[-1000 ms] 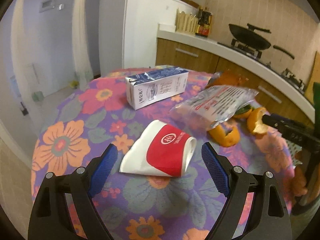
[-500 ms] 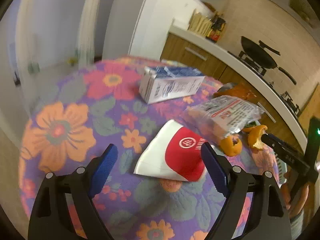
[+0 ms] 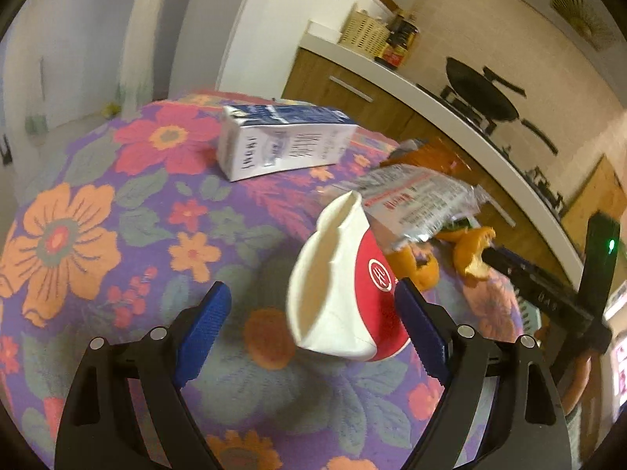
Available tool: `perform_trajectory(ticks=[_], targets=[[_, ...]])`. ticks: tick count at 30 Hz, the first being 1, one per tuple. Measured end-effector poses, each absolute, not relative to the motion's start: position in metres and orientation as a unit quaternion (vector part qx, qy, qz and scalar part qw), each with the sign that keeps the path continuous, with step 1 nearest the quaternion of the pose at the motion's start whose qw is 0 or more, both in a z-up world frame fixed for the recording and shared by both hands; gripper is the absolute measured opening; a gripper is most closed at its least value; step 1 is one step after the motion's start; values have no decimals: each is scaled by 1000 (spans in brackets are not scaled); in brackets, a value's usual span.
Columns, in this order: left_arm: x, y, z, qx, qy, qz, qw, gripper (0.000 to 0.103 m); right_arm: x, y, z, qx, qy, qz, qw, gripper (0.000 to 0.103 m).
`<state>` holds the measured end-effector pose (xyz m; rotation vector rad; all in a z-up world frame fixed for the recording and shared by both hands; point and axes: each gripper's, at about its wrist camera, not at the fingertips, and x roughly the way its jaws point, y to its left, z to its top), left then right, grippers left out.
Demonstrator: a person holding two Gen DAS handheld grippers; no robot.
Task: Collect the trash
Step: 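Grasp the red-and-white paper cup with the left tool and lift it, then grasp the orange peel with the right tool while the left tool holds the cup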
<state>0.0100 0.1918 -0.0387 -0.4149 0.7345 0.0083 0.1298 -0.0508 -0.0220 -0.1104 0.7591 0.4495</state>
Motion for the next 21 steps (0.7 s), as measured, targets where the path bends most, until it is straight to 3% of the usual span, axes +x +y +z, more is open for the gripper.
perform_trajectory(ticks=[1,5,6,19,20,21], targets=[[9,187,-37,-195,353,2,915,76,130,-52,-22,-51,367,218,903,51],[9,178,-33,-197,342,-37,918,36,131,-55,-21,-42,370,224,901,51],[9,175,-32,-195,341,-43,919,33,132,-56,-21,-39,371,227,900,51],[-8,180,-16,-196,309,-28,930,28,158,-51,-33,-43,426,220,876,51],[-11,182,-13,-197,305,-26,931,28,160,-50,-36,-42,435,221,872,49],[-13,182,-10,-195,302,-24,933,28,161,-49,-38,-42,440,224,869,34]])
